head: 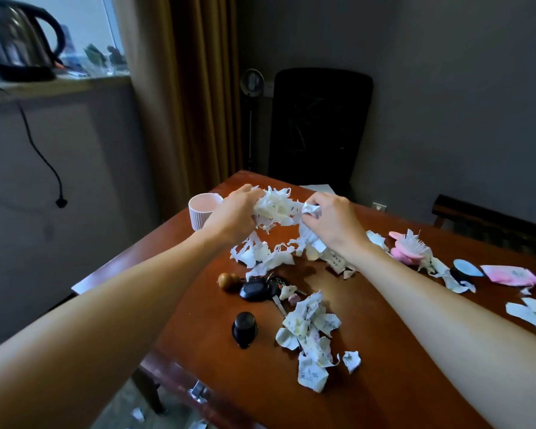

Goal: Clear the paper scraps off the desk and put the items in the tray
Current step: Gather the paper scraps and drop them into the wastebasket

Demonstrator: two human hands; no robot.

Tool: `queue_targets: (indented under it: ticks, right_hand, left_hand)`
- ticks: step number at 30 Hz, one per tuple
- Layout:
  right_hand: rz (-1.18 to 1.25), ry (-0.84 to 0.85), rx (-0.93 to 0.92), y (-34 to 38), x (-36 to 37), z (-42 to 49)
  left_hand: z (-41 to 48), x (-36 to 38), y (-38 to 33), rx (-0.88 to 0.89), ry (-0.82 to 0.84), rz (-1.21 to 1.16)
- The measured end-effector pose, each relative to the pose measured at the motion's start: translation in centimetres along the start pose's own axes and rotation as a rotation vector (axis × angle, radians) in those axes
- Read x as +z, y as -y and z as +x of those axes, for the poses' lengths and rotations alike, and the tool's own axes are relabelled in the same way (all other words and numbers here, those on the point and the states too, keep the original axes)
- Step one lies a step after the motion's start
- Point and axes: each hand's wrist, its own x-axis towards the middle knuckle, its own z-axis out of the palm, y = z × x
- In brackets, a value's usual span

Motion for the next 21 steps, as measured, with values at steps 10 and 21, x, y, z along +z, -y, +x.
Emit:
queue_targets:
  ticks: [10, 21]
  right_hand:
    - [-0.079, 0.037, 0.036, -0.8, 0.4, -2.1]
    - [-0.279, 0.237, 0.032, -3.4, 4.5, -3.3]
  left_hand:
    - [-2.1, 0.2, 0.6, -0.103, 0.095, 0.065]
    - [-2.3, 3.2, 2.0, -0.289, 0.354, 0.059]
